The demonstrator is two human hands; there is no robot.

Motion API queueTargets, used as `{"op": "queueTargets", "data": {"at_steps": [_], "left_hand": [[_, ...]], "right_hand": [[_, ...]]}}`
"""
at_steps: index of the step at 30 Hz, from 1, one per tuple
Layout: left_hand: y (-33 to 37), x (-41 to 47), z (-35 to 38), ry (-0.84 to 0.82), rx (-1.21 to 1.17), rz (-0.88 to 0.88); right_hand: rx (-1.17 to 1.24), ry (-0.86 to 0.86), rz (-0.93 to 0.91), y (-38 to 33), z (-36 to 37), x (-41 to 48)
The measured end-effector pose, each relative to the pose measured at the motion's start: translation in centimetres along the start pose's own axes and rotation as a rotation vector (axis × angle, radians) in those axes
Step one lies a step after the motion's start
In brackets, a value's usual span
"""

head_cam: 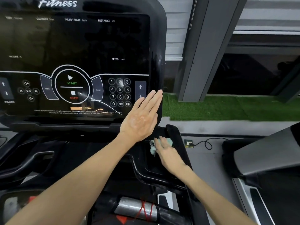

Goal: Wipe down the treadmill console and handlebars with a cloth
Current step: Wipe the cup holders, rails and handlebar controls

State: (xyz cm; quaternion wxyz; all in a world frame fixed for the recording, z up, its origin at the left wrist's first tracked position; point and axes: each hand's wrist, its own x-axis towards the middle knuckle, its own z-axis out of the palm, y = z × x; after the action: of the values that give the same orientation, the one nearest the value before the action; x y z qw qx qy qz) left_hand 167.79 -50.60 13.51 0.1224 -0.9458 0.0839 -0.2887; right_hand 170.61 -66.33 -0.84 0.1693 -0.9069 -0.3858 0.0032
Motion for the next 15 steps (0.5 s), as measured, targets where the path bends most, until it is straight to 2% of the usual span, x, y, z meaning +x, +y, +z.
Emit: {"op": "queueTargets", "data": {"at_steps": [4, 7, 9, 12, 15], "left_hand": [[0.0, 0.0, 0.0, -0.001, 0.013, 0.003], [0.0, 0.0, 0.0, -0.004, 0.001, 0.001], [0.0, 0.0, 0.0, -0.004, -0.003, 0.001], [0.0, 0.0, 0.0, -0.003, -0.006, 0.002], [0.0, 0.0, 0.0, -0.005, 0.004, 0.003]], "right_hand": [[0.077, -0.023, -0.03, -2.4, -0.1, 2.3], [0.121, -0.053, -0.073, -1.1, -0.7, 2.2], [0.052, -0.082, -0.093, 0.3, -1.1, 2.3], [-0.049, -0.087, 0.005, 1.3, -1.6, 3.2], [0.039, -0.105, 0.076, 0.3, -1.2, 4.1]]}}
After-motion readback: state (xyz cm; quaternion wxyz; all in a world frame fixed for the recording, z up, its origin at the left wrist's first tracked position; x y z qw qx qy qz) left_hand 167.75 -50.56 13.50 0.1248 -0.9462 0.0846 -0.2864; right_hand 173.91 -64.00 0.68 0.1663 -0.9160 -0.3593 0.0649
